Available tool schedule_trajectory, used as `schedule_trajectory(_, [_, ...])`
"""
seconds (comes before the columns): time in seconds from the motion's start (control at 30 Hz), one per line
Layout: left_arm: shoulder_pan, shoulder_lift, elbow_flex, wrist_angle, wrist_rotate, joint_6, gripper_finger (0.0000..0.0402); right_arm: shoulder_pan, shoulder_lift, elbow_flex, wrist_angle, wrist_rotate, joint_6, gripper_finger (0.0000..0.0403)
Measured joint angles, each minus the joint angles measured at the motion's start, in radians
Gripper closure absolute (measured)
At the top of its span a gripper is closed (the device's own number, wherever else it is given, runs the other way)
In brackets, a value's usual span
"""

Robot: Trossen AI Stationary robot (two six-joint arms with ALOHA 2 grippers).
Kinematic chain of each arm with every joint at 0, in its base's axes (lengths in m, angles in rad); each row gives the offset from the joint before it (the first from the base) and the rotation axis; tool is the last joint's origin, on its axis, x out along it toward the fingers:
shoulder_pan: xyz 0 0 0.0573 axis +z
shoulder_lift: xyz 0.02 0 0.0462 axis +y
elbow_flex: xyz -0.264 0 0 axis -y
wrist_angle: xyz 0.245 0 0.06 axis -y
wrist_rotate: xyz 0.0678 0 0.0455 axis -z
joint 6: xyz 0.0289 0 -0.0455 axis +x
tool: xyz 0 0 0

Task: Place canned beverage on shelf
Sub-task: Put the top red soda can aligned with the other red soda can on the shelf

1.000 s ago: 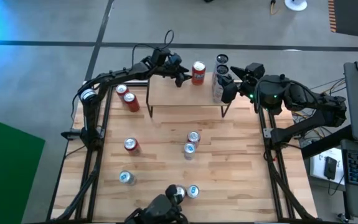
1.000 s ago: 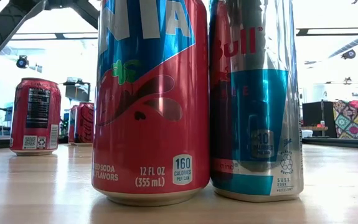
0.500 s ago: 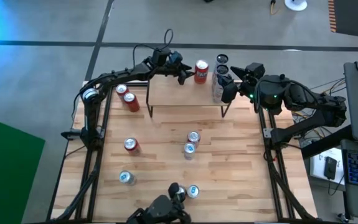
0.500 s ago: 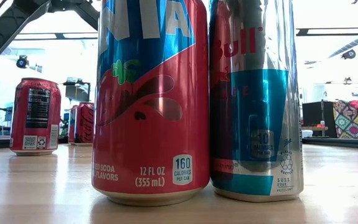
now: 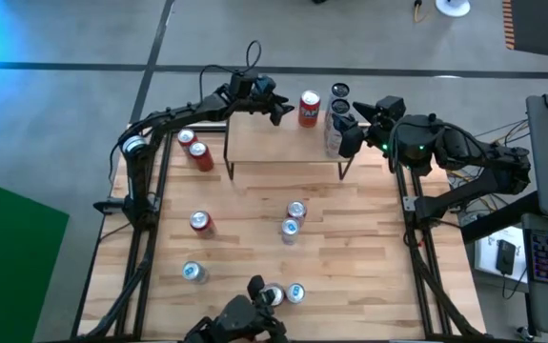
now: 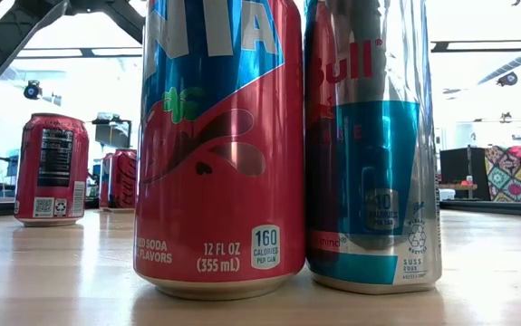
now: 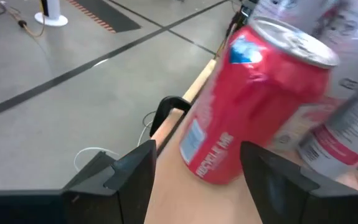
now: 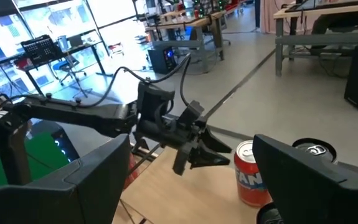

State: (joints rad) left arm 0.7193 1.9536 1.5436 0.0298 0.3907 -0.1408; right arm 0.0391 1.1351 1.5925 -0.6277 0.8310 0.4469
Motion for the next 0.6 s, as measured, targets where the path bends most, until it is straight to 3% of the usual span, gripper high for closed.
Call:
schedule_trajectory(0.23, [0.000,-0.100,-0.004,-0.046,0.012,0.069,0.0184,0.000,-0.010,0.000,-0.110,-0.010,-0.011,0.0077])
schedule_trajectory(0.4, [-0.025,-0.219,-0.075,-0.083,0.002,0.063,0.0184,0.000,-0.025,-0.001,-0.243,-0.103,0.017,0.0077])
schedule_trajectory(0.6, [-0.156,-0.452,-0.322,0.053,-0.268,-0.009,0.0184,0.017,-0.030,-0.007,-0.250,-0.297,-0.051,0.0077])
